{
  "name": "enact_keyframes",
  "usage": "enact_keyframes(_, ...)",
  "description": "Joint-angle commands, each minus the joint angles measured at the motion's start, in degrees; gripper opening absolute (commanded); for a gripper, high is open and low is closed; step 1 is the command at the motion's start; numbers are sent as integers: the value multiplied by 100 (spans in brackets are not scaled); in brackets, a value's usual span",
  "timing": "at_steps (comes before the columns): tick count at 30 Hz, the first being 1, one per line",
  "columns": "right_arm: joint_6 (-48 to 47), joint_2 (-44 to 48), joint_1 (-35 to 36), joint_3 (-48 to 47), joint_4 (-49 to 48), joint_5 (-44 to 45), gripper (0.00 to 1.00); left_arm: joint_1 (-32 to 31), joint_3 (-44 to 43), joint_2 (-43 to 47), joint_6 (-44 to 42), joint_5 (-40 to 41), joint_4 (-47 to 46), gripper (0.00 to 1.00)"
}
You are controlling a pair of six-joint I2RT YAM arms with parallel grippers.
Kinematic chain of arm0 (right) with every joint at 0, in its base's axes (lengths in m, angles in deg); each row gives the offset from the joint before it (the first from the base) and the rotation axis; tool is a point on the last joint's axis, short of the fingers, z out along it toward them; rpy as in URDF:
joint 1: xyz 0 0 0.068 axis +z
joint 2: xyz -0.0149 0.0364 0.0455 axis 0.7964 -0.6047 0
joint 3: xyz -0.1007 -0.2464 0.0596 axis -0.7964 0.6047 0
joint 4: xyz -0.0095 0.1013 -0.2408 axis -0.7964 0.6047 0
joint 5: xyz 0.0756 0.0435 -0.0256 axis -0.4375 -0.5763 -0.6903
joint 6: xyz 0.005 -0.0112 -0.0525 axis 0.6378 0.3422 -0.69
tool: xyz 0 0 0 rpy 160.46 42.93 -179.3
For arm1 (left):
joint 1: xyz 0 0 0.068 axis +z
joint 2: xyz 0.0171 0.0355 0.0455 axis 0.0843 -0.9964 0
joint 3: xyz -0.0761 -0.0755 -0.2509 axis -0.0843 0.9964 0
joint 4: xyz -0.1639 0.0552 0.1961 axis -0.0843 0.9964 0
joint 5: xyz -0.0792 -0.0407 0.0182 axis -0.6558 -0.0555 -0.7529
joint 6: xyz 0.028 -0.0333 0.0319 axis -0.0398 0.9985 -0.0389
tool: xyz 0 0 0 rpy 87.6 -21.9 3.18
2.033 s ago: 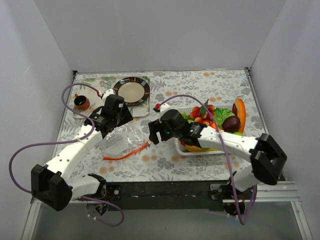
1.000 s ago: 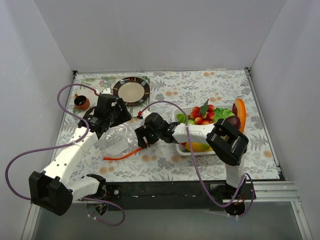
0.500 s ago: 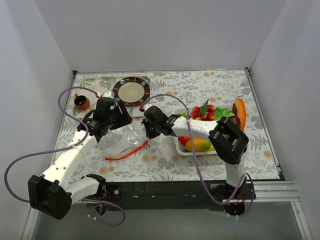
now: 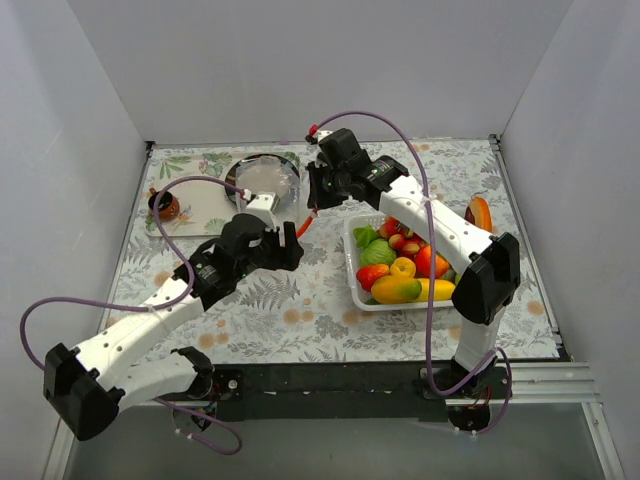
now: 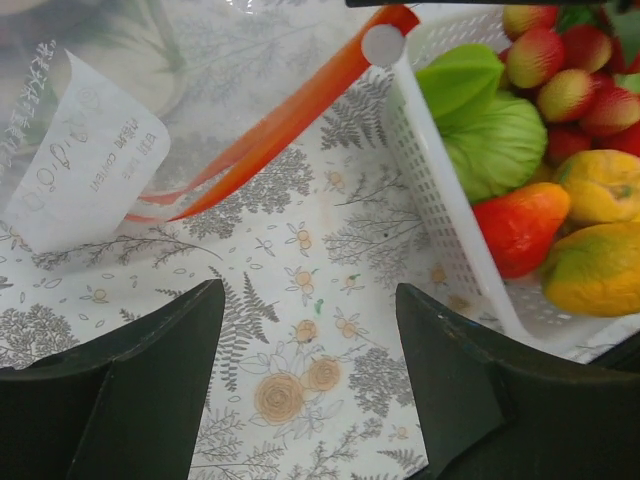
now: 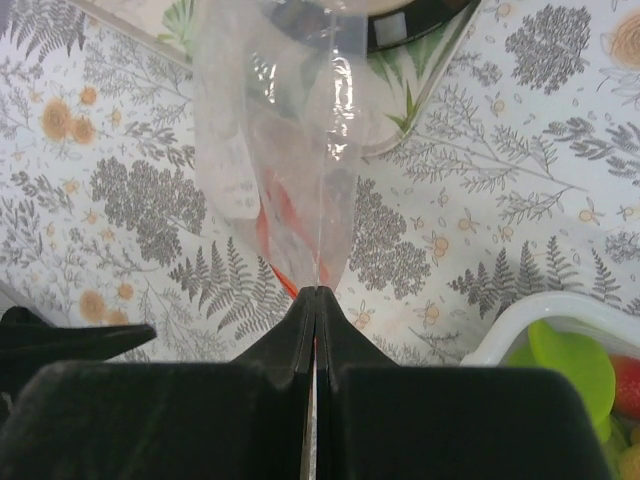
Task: Place the food in the zip-top bag and seal the zipper
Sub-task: Pick up the zipper food storage bag at the center of the board.
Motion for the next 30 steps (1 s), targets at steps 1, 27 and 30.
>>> enact_keyframes(1,23,83,-26,-283,791,-450,1,-421,-31,-363,-342,1481,-24,69)
enact_keyframes(27,445,417,-334,-573,1082,-1179,1,-1186,3,-961,-720,1975,-402,70)
enact_keyframes(30,445,461,-334,-564,1082,-1179,1,-1204,3,-1101,-667,2054,-437,71)
